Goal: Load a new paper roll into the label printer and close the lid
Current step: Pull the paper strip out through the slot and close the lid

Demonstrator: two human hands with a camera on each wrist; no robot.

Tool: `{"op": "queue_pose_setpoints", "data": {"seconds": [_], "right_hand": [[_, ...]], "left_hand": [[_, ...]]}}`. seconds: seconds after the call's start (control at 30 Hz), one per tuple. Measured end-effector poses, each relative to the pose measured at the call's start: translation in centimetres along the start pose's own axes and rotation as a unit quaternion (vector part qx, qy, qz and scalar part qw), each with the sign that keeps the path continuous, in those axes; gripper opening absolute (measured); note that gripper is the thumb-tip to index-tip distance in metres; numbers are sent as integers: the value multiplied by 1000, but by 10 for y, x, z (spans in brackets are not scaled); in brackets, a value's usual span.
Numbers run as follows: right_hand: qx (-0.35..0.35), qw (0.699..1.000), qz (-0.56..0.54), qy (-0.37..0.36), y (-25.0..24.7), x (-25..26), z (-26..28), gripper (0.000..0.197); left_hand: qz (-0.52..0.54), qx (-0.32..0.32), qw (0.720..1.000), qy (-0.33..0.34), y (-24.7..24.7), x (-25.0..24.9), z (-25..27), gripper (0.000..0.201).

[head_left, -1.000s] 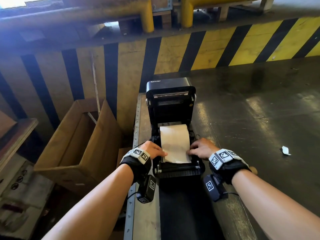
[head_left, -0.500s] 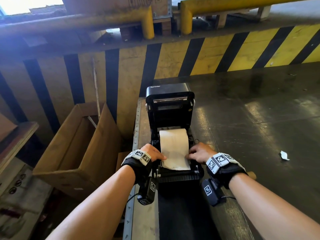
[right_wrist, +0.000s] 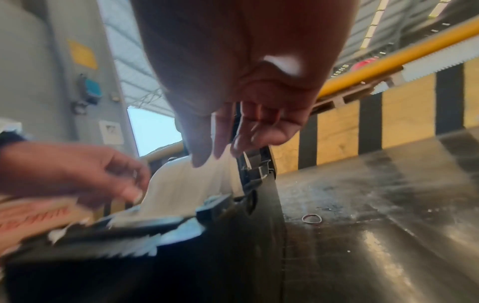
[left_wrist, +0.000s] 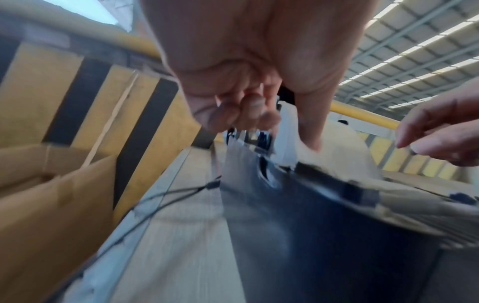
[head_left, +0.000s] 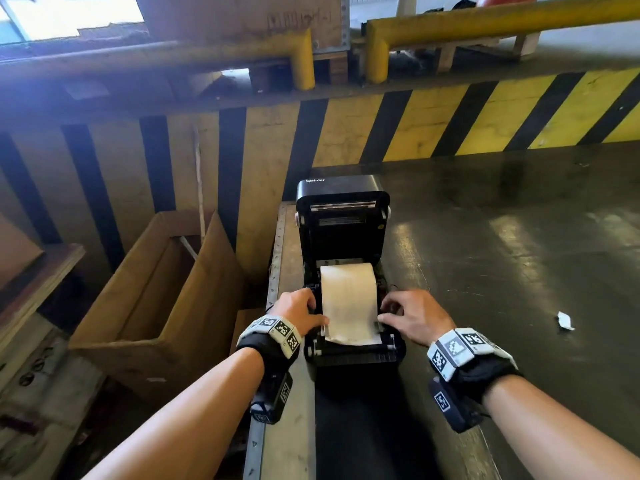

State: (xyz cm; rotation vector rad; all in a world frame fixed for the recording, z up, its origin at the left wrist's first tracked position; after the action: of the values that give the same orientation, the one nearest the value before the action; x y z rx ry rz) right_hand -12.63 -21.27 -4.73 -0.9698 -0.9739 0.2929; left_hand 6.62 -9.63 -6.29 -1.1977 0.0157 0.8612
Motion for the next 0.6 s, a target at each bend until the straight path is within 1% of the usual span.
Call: {"op": "queue_pose_setpoints", "data": {"seconds": [0.03,0.1,0.17,0.2,0.3,0.4,0.5,0.6], "right_hand": [[26,999,9,-19,6,3,3,25],[76,996,33,-33,19,8,6,27],[95,993,56,-39,28,13,8,29],[98,992,65,-42,30,16,8,29],[95,991,82,-42,33,20,11,30],[92,992,83,-34,34,18,14,30],[79,995,57,-27,34,13,16,31],[57,997,42,-26,33,11,19,29]], "left_hand": [[-7,-8,1000,18,-4,-4,3,29],[-36,9,997,70,-4,-19,11,26],[-69,42,990,118,4,-36,21,35],[-90,49,986,129,9,-40,24,40],[-139,47,979,139,20,-43,29,38],[-150,51,978,135,29,-38,33,31],[-152,37,980,125,29,-37,34,29],[-177,39,976,124,31,-40,35,29]]}}
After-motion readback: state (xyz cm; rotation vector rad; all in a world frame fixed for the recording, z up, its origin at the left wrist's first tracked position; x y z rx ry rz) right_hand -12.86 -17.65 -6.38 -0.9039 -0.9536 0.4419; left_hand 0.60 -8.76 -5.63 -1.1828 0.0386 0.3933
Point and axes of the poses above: each hand's wrist, its own z-axis away from the middle knuckle, its own y-axis out of the palm, x = y × z, the point moved 8 cm from there along -z, towards the middle knuckle, and after that the axes turned 11 degrees about x, right-handed, at the moved point
